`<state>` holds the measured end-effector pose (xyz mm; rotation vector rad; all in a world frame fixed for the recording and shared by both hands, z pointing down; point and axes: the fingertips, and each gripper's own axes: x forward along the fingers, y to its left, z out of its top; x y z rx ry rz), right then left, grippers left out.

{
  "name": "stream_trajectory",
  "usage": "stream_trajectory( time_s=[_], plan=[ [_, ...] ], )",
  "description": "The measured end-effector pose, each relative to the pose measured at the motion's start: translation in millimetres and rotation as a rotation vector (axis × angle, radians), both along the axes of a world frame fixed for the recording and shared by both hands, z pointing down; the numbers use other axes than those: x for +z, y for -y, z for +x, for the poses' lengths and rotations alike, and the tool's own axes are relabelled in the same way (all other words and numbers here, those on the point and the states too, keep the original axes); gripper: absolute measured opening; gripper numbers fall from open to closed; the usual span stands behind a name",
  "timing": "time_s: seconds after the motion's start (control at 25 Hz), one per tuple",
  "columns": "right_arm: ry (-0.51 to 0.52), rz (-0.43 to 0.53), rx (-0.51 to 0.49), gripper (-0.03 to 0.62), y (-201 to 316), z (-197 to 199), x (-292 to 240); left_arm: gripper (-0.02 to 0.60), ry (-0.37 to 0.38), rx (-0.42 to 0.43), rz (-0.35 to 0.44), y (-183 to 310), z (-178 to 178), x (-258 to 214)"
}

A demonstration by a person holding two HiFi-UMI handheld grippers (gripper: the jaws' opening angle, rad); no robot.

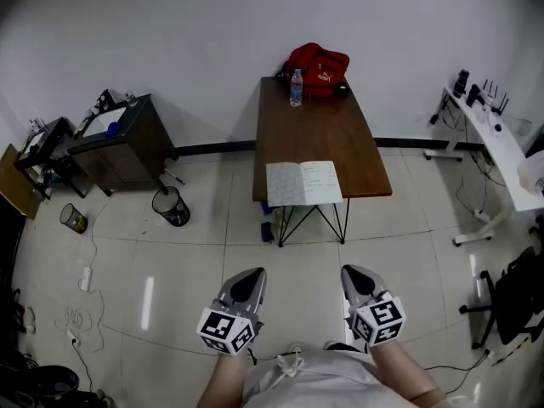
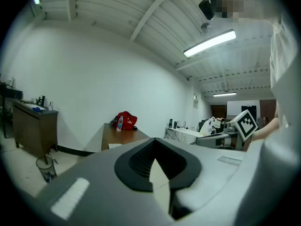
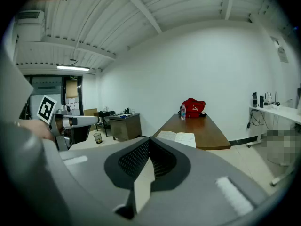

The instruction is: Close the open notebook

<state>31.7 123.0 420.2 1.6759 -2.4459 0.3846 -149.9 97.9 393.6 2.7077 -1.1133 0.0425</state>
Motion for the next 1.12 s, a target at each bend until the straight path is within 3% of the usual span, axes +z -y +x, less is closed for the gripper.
stream_trajectory(
  time_s=[0.24,0.56,0.8,1.12],
  plan=[
    [-0.007,-0.032,0.003,0.007,2,-17,9,0.006,-0.02,-0.022,-0.036,-1,-26,11],
    [-0.003,-0.049,-0.007,0.006,27,-16,23,0.006,-0.025,-0.055,-0.067,20,-33,30],
    [0.017,-0.05,-0.027,0.006,74,1,31,0.006,-0.012,-0.071,-0.083,59,-14,38],
    [0.025,-0.072,-0.058,0.006,165,48,40,0.006,-0.029,-0.073,-0.108,157,41,40]
  ],
)
